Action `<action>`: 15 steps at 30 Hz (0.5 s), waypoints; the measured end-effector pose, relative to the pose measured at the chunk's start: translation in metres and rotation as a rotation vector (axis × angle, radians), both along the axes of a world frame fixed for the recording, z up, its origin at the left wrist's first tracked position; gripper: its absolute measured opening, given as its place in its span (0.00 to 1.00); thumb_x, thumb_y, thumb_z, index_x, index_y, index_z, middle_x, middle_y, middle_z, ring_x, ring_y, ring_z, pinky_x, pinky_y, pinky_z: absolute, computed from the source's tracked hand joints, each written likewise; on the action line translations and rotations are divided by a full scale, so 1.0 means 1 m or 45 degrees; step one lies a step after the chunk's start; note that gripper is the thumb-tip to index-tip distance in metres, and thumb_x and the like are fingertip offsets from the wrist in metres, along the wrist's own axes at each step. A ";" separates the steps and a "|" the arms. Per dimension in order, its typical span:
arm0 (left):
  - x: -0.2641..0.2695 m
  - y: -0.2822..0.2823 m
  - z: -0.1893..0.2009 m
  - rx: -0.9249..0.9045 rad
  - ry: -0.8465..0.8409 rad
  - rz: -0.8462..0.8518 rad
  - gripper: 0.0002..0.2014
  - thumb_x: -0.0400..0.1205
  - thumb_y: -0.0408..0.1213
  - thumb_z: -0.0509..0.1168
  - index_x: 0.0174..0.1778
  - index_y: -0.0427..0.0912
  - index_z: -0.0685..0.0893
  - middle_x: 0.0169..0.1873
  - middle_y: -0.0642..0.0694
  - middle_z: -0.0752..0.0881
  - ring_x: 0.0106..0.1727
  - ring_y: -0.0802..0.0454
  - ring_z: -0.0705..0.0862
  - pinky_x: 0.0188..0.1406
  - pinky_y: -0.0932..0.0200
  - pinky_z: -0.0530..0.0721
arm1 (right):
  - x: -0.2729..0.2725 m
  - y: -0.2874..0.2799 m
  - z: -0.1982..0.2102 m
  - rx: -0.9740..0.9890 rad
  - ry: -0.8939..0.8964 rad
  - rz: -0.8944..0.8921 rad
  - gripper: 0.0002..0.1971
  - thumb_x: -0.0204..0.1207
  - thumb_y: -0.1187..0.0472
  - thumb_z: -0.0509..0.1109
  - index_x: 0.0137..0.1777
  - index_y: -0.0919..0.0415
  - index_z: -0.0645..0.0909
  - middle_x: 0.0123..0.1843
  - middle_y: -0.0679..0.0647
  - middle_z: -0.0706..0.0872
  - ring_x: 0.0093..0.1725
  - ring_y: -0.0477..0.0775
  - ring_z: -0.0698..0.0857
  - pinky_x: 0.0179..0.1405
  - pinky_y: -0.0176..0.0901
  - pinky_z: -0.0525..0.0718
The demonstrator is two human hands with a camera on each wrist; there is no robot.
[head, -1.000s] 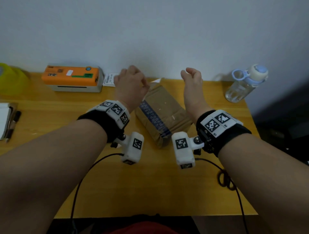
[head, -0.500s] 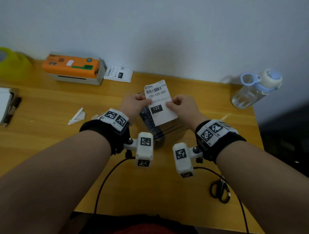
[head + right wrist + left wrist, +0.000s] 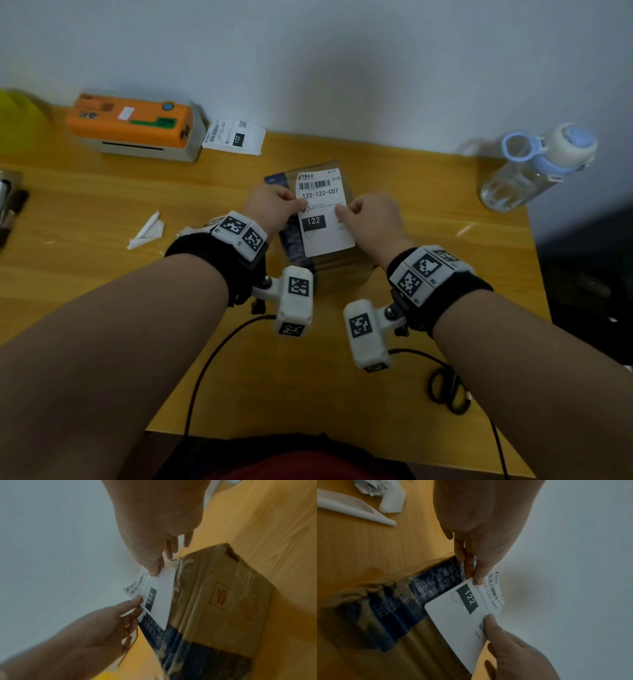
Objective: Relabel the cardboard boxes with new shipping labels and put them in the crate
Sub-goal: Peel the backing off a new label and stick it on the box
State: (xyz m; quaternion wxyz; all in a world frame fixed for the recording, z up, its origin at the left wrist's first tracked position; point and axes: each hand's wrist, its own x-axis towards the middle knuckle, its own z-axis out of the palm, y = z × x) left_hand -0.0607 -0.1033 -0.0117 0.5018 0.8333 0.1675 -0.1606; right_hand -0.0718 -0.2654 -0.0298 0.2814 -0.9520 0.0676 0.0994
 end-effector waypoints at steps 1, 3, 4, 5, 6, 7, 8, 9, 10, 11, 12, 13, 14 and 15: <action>0.001 0.001 0.000 0.024 -0.002 -0.023 0.08 0.78 0.39 0.71 0.43 0.37 0.86 0.48 0.41 0.89 0.49 0.45 0.88 0.54 0.45 0.87 | -0.001 0.001 0.002 -0.080 -0.026 -0.002 0.18 0.79 0.43 0.63 0.31 0.51 0.75 0.46 0.53 0.83 0.48 0.53 0.80 0.51 0.50 0.81; 0.002 0.002 0.000 0.055 -0.009 -0.058 0.08 0.78 0.39 0.71 0.45 0.36 0.86 0.48 0.41 0.89 0.50 0.45 0.88 0.54 0.44 0.87 | -0.002 0.003 0.007 -0.074 0.003 -0.017 0.17 0.81 0.45 0.62 0.32 0.50 0.72 0.38 0.46 0.79 0.45 0.51 0.78 0.59 0.54 0.77; 0.003 0.002 0.000 0.072 -0.019 -0.074 0.09 0.78 0.39 0.71 0.45 0.36 0.86 0.48 0.40 0.89 0.50 0.45 0.88 0.53 0.44 0.87 | -0.002 0.004 0.009 -0.042 0.029 -0.031 0.17 0.81 0.46 0.62 0.31 0.50 0.71 0.35 0.44 0.78 0.43 0.51 0.79 0.61 0.56 0.76; 0.004 0.002 0.000 0.093 -0.031 -0.092 0.09 0.78 0.39 0.71 0.46 0.36 0.86 0.48 0.41 0.89 0.49 0.45 0.88 0.53 0.45 0.87 | -0.001 0.005 0.011 -0.018 0.040 -0.044 0.17 0.81 0.46 0.63 0.31 0.50 0.71 0.34 0.43 0.77 0.43 0.51 0.79 0.62 0.57 0.76; 0.004 0.001 0.000 0.117 -0.041 -0.108 0.10 0.78 0.40 0.71 0.47 0.36 0.87 0.48 0.41 0.89 0.49 0.46 0.88 0.53 0.45 0.87 | 0.001 0.005 0.011 -0.006 0.049 -0.055 0.17 0.81 0.47 0.64 0.31 0.50 0.72 0.34 0.43 0.78 0.43 0.51 0.81 0.63 0.58 0.76; 0.005 0.000 -0.001 0.137 -0.049 -0.119 0.09 0.77 0.40 0.71 0.46 0.37 0.86 0.47 0.42 0.89 0.48 0.46 0.88 0.52 0.45 0.87 | 0.003 0.005 0.011 -0.005 0.050 -0.064 0.16 0.80 0.47 0.64 0.31 0.50 0.73 0.34 0.43 0.79 0.44 0.51 0.82 0.63 0.59 0.76; 0.006 -0.001 -0.001 0.147 -0.057 -0.121 0.08 0.77 0.40 0.71 0.44 0.38 0.86 0.47 0.42 0.89 0.48 0.47 0.88 0.52 0.45 0.87 | 0.005 0.005 0.011 -0.014 0.053 -0.073 0.16 0.80 0.47 0.65 0.32 0.50 0.73 0.36 0.44 0.81 0.45 0.52 0.83 0.62 0.58 0.77; 0.007 -0.002 -0.001 0.152 -0.063 -0.114 0.07 0.77 0.40 0.72 0.40 0.39 0.85 0.46 0.42 0.89 0.47 0.46 0.88 0.51 0.45 0.87 | 0.006 0.005 0.010 -0.030 0.050 -0.079 0.16 0.79 0.47 0.65 0.32 0.50 0.73 0.37 0.45 0.82 0.45 0.52 0.83 0.63 0.57 0.76; 0.007 -0.002 -0.001 0.160 -0.065 -0.109 0.07 0.77 0.39 0.72 0.38 0.40 0.84 0.46 0.41 0.89 0.47 0.46 0.88 0.51 0.45 0.87 | 0.007 0.005 0.011 -0.041 0.045 -0.086 0.16 0.79 0.47 0.66 0.32 0.50 0.73 0.39 0.46 0.83 0.46 0.52 0.83 0.63 0.57 0.75; 0.007 -0.003 0.000 0.174 -0.070 -0.113 0.08 0.77 0.40 0.71 0.38 0.38 0.85 0.45 0.40 0.89 0.47 0.45 0.88 0.51 0.44 0.87 | 0.007 0.004 0.011 -0.045 0.039 -0.090 0.15 0.79 0.47 0.66 0.32 0.50 0.74 0.39 0.47 0.84 0.47 0.52 0.83 0.63 0.56 0.74; 0.008 -0.003 0.000 0.187 -0.074 -0.118 0.10 0.78 0.40 0.70 0.39 0.35 0.85 0.45 0.39 0.89 0.47 0.43 0.88 0.50 0.44 0.87 | 0.007 0.004 0.011 -0.041 0.034 -0.095 0.15 0.79 0.47 0.67 0.32 0.51 0.74 0.39 0.47 0.83 0.47 0.52 0.83 0.64 0.55 0.73; 0.008 -0.002 0.000 0.199 -0.077 -0.123 0.13 0.78 0.41 0.69 0.41 0.32 0.86 0.45 0.38 0.89 0.47 0.42 0.88 0.50 0.43 0.87 | 0.006 0.003 0.010 -0.033 0.031 -0.095 0.14 0.78 0.47 0.67 0.33 0.51 0.75 0.38 0.46 0.82 0.46 0.52 0.82 0.64 0.55 0.72; 0.008 -0.002 0.001 0.216 -0.076 -0.130 0.14 0.79 0.42 0.68 0.43 0.31 0.87 0.44 0.37 0.89 0.47 0.42 0.88 0.50 0.42 0.87 | 0.006 0.003 0.010 -0.024 0.034 -0.093 0.12 0.78 0.47 0.68 0.35 0.51 0.77 0.38 0.45 0.81 0.46 0.52 0.82 0.65 0.56 0.73; 0.009 -0.001 0.001 0.244 -0.077 -0.146 0.15 0.79 0.42 0.68 0.44 0.31 0.87 0.44 0.37 0.89 0.47 0.42 0.88 0.50 0.42 0.87 | 0.006 0.003 0.010 -0.021 0.034 -0.090 0.11 0.78 0.47 0.68 0.36 0.50 0.77 0.37 0.44 0.80 0.45 0.51 0.81 0.65 0.57 0.73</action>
